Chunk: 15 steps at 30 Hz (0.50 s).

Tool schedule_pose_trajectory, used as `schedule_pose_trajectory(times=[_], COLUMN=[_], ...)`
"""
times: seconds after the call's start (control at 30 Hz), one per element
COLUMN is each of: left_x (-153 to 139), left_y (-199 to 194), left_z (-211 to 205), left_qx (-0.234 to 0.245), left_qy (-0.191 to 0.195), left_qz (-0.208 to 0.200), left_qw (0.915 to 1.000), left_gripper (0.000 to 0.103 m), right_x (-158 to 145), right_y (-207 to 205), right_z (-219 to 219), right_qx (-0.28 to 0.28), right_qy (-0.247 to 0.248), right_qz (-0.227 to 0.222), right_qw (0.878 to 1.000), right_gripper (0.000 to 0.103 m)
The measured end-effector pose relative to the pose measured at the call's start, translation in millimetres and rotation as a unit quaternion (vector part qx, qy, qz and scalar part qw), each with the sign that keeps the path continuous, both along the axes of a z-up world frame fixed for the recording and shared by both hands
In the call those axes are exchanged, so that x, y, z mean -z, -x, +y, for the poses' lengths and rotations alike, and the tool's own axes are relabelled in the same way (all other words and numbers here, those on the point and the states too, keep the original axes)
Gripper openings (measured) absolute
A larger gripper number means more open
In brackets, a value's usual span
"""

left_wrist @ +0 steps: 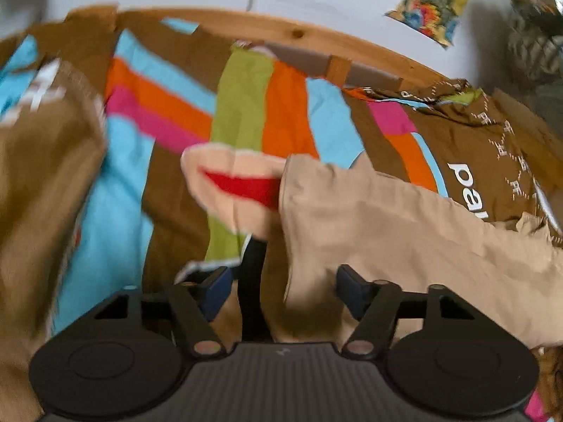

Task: Fold large clothes

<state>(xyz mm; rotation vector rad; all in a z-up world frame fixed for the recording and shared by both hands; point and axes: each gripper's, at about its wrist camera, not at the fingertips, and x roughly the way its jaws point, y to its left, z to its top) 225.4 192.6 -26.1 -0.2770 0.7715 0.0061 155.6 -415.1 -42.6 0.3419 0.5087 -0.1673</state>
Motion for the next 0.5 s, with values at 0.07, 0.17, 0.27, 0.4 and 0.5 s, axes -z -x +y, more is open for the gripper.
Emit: schedule_pose_trajectory(times=[0.07,0.17,0.27,0.4,0.5], left_x=[2,2,8,9,-4], left_y=[-4,-10,-15,-14,0], left_z=[7,10,1,-10,-18], left_qx=[-0.012,-0.022,-0.022,-0.038,-0.051], left_qy=[0.037,0.067,0.054,0.022,-0.004], left_qz=[-0.004,-0.01,0.008,0.005,-0.009], left_qw=[0.9992,0.9975,0.9983,0.999,0.9987], left_gripper=[0.061,0.045,0.021,0.009,0.008], right_x=[3,6,5,13,23], right_y=[10,14,13,8,6], right_z=[1,2,4,2,-5], right_qx=[-0.002,-0.007,-0.013,-0.013,-0.003], right_qy=[-0.016,-0.028,-0.028,-0.028,-0.052], right_qz=[-0.001,0.007,0.006,0.019,0.024], right_qw=[1.0,1.0,1.0,0.999,0.998], right_gripper=[0.051,0.046,0.044,0.041,0.011])
